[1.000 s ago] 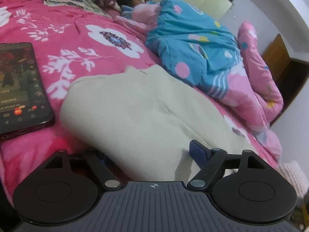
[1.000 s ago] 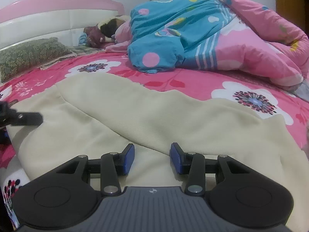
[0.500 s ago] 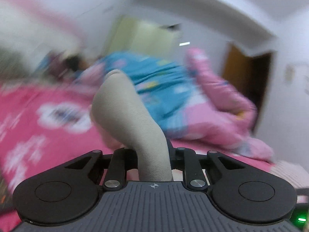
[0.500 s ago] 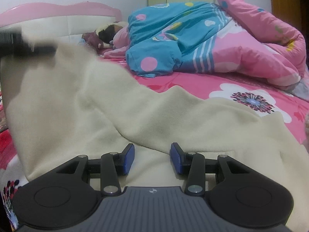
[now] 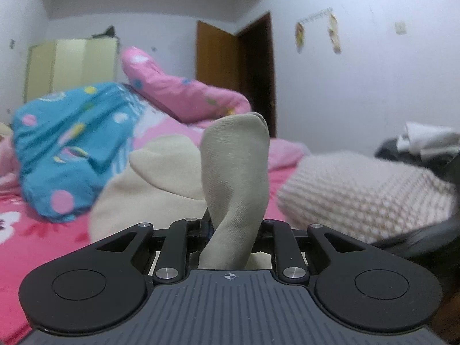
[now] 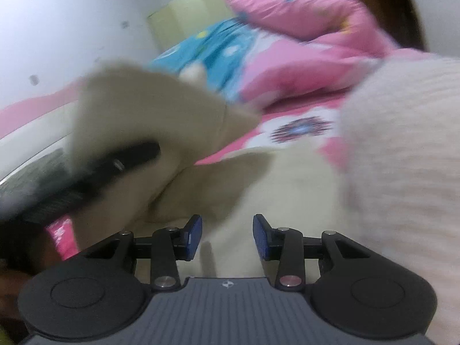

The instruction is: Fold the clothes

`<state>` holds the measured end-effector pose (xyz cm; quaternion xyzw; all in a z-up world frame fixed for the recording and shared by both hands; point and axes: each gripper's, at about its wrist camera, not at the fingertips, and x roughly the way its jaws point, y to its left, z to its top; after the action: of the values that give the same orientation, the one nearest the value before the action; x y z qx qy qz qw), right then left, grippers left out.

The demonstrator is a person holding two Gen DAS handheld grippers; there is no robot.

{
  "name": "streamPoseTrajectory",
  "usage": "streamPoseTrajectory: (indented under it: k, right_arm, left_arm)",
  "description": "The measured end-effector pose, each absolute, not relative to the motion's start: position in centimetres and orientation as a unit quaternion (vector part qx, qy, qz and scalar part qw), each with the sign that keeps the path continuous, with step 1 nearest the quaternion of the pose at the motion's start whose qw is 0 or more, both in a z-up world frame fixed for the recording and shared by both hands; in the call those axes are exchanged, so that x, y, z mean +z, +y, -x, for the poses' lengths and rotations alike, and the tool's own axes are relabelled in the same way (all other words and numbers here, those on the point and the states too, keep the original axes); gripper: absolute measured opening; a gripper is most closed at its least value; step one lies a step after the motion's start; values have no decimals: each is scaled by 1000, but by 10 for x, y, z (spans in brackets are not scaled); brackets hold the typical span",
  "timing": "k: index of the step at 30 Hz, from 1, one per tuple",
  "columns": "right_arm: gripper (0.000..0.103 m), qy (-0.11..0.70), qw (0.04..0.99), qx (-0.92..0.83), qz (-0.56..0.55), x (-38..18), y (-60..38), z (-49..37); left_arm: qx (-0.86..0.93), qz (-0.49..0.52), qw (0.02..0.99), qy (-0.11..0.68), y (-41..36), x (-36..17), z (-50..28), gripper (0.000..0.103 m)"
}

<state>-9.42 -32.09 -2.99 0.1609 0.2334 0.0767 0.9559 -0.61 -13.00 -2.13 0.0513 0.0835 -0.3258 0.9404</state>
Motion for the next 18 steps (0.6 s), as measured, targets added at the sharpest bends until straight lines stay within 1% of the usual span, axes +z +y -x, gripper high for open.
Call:
streamPoseTrajectory:
  k: [1,3,5,6,8,9,10,11,12,13,15,17,18]
  right_arm:
    - [37,231,955,77,-170,-27,-328,107]
    - [38,222,954,74,-187,-21,-336,128]
    - [38,217,955,65,-191,-18,-337,139]
    - [38,215,956,59,-192,-17,-337,142]
    - [40,214,953,56,-206,-16,-340,145]
    - [40,214,951,56,-217,-16,-343,144]
    - [41,214,948,57,-230,-15,-346,142]
    - [42,214,944,61,-243,-14,-350,141]
    - [43,214,940,64,-256,-14,-353,140]
    - [43,214,937,68,-269,-14,-356,140]
    - [43,219,925,80,-301,-17,-362,141]
    - [44,231,906,100,-341,-24,-363,141]
    - [48,243,893,111,-362,-30,-361,139]
  left_arm:
    - [-331,-58,938,89,-137,-27,5,18]
    - [-347,-100,927,102,-152,-42,4,19]
    - [-366,-164,908,117,-166,-61,8,26]
    - [-369,-198,901,113,-170,-70,13,28]
    - [-369,-224,897,95,-168,-71,26,35]
    - [-371,-230,895,89,-166,-70,31,41]
    - [-375,-227,894,89,-160,-67,36,51]
    - [-382,-211,894,96,-150,-61,38,56]
    - [-389,-195,894,103,-140,-56,41,68]
    - [-396,-179,894,110,-131,-51,44,77]
    - [-383,-137,905,128,-106,-46,44,83]
    - [-357,-91,918,147,-81,-43,41,84]
    - [-344,-68,923,156,-68,-41,40,84]
